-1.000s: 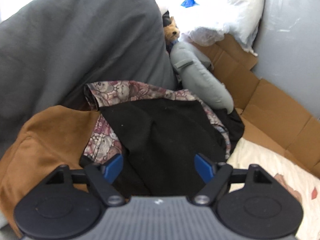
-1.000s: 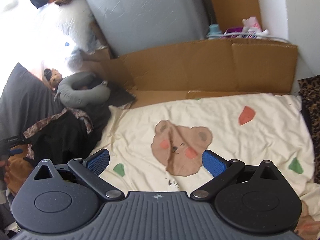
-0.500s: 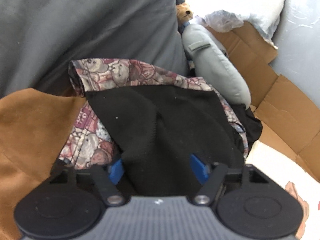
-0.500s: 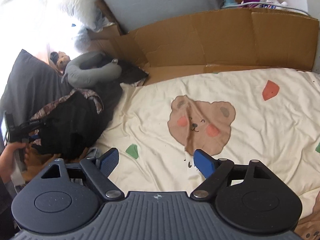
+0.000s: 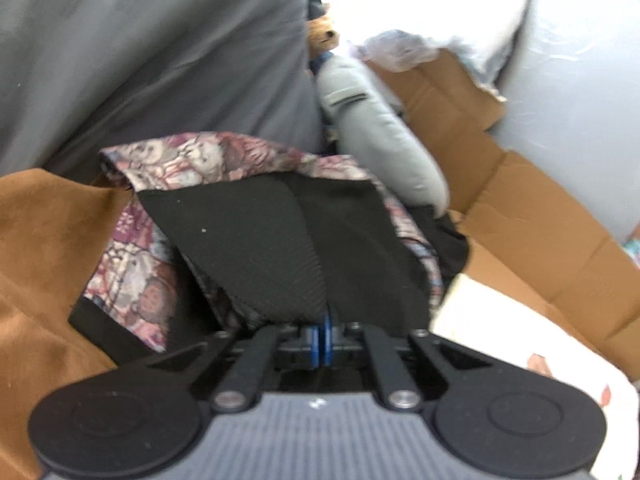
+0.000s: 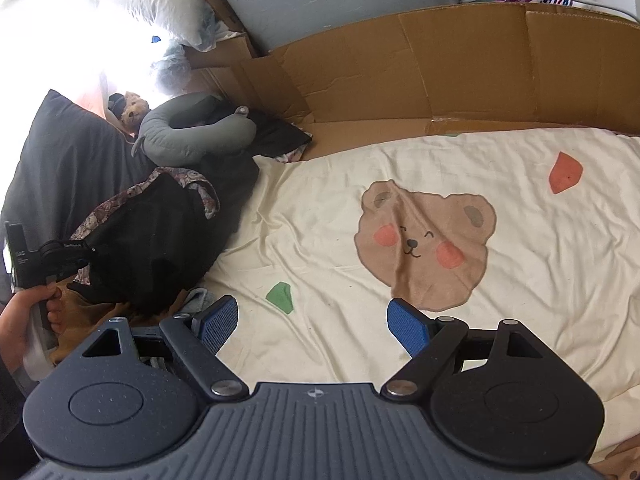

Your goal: Fold clothes

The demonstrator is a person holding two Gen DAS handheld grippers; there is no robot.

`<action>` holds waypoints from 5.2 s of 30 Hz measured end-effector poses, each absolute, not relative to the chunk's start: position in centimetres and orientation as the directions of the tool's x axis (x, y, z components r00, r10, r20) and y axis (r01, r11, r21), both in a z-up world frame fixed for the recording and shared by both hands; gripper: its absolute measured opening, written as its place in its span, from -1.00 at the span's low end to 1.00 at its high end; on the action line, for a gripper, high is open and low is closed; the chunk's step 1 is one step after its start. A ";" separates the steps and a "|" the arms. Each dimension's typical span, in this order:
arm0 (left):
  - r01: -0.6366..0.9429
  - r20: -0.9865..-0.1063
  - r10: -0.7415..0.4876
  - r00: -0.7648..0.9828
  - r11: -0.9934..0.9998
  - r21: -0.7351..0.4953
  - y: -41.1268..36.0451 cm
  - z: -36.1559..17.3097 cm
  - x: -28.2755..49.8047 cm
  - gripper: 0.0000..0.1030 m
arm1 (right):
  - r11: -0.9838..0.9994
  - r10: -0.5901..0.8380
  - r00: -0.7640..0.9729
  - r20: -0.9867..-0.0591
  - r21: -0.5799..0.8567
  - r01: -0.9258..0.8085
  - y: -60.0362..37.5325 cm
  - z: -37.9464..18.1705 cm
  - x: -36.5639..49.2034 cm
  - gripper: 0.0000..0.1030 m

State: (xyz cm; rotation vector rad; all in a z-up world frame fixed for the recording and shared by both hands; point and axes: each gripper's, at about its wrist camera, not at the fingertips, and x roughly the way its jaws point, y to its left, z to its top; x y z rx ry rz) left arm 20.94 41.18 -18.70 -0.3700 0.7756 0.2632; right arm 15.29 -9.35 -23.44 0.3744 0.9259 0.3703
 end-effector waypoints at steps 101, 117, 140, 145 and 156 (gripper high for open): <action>-0.179 -0.802 -0.046 0.596 0.966 -0.188 31.3 -23.3 12.2 0.35 | 0.956 0.220 0.083 -0.972 0.198 -0.215 -23.5 -24.0 20.5 -1.00; -0.232 -0.873 -0.104 0.477 0.943 -0.240 28.6 -31.1 18.7 0.55 | 0.986 0.167 0.054 -0.985 0.166 -0.015 -34.4 -25.4 15.1 -1.00; -0.225 -0.882 -0.194 0.429 0.923 -0.312 23.5 -35.1 20.5 0.47 | 0.942 0.287 0.216 -0.933 0.316 0.111 -38.2 -31.6 9.4 -0.09; -0.176 -0.892 -0.198 0.407 0.941 -0.290 22.6 -35.4 20.5 0.39 | 0.927 0.344 0.252 -0.905 0.370 0.063 -36.2 -33.2 12.5 0.02; -0.070 -0.902 -0.204 0.381 0.966 -0.249 20.6 -35.7 20.3 -0.76 | 0.925 0.363 0.271 -0.891 0.380 0.010 -32.8 -37.1 15.5 0.03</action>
